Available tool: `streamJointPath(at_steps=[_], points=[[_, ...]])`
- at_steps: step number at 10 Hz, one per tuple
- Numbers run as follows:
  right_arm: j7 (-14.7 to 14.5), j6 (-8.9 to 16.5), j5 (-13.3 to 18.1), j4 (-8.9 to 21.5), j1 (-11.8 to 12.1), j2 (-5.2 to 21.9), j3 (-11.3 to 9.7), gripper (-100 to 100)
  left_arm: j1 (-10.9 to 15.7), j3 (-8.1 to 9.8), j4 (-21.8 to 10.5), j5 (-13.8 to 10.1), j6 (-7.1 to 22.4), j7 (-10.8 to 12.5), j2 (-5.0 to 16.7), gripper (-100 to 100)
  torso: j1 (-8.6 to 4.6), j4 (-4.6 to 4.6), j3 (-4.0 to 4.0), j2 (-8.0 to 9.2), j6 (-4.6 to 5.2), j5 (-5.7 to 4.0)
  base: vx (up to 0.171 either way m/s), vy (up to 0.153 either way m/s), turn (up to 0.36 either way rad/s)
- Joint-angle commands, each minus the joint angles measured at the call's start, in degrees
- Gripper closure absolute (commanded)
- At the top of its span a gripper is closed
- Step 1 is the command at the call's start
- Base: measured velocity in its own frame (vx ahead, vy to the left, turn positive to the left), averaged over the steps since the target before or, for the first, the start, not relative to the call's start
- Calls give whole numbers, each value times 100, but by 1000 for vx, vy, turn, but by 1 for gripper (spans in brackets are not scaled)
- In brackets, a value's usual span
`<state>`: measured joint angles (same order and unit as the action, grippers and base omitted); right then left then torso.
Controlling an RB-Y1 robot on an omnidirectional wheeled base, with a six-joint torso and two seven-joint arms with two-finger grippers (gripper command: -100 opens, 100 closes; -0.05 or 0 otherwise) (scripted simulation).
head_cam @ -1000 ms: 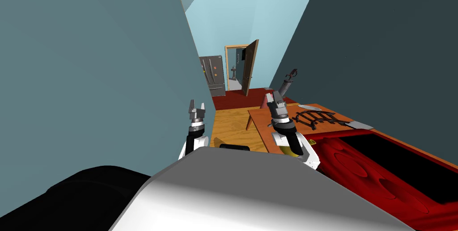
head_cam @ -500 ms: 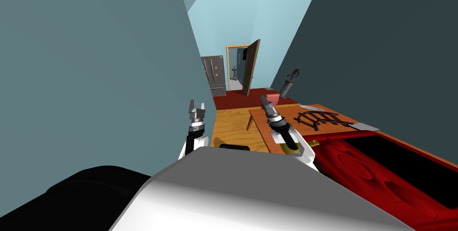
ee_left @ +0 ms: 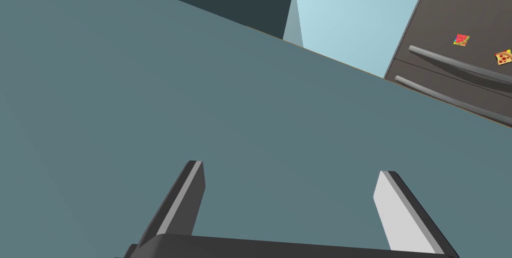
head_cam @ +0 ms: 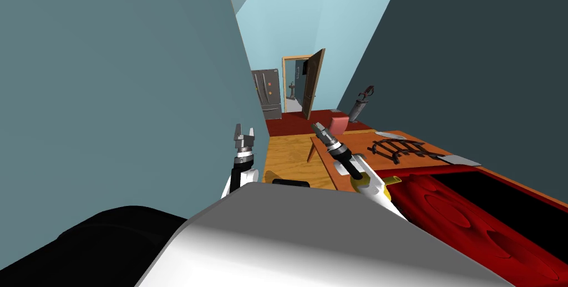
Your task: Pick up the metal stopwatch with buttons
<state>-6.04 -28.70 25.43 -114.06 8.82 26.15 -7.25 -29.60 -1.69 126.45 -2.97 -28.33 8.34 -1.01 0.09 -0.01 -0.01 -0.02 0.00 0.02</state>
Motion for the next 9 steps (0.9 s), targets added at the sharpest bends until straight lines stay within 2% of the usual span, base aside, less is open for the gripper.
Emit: streamJointPath(at_steps=[1,2,3,4,5,6,7,8,9], points=[[-69,50,178,194,-98,107,-75,-100,0,0,0,0,0,0,0,0,0,0,0,0,0,0,2,23,14],[-199,122,401,360,-244,319,-248,-100,0,0,0,0,0,0,0,0,-1,0,0,1,2,0,10,41,28],[-199,122,466,474,-244,319,-248,-100,0,0,0,0,0,0,0,0,5,0,-2,-3,0,1,8,34,16],[-327,194,679,646,-385,535,-437,-100,0,0,0,0,0,0,0,0,2,-1,-2,-3,2,1,11,35,31],[-327,194,753,767,-385,535,-437,-100,0,0,0,0,0,0,0,0,3,-1,-2,-3,1,1,9,32,16],[-454,266,962,942,-522,754,-644,-100,0,0,0,0,0,0,0,0,2,-1,-1,-2,2,0,8,41,34],[-454,266,1037,1072,-522,754,-644,-100,0,0,0,0,0,0,0,0,5,-1,-2,-3,1,1,13,32,16],[-577,339,1273,1204,-654,973,-868,-100,0,0,0,0,0,0,0,0,3,-1,-2,-3,2,1,36,36,32],[-577,339,1317,1376,-654,973,-868,-100,0,0,0,0,0,0,0,0,3,-2,-6,-11,1,1,31,33,19]])
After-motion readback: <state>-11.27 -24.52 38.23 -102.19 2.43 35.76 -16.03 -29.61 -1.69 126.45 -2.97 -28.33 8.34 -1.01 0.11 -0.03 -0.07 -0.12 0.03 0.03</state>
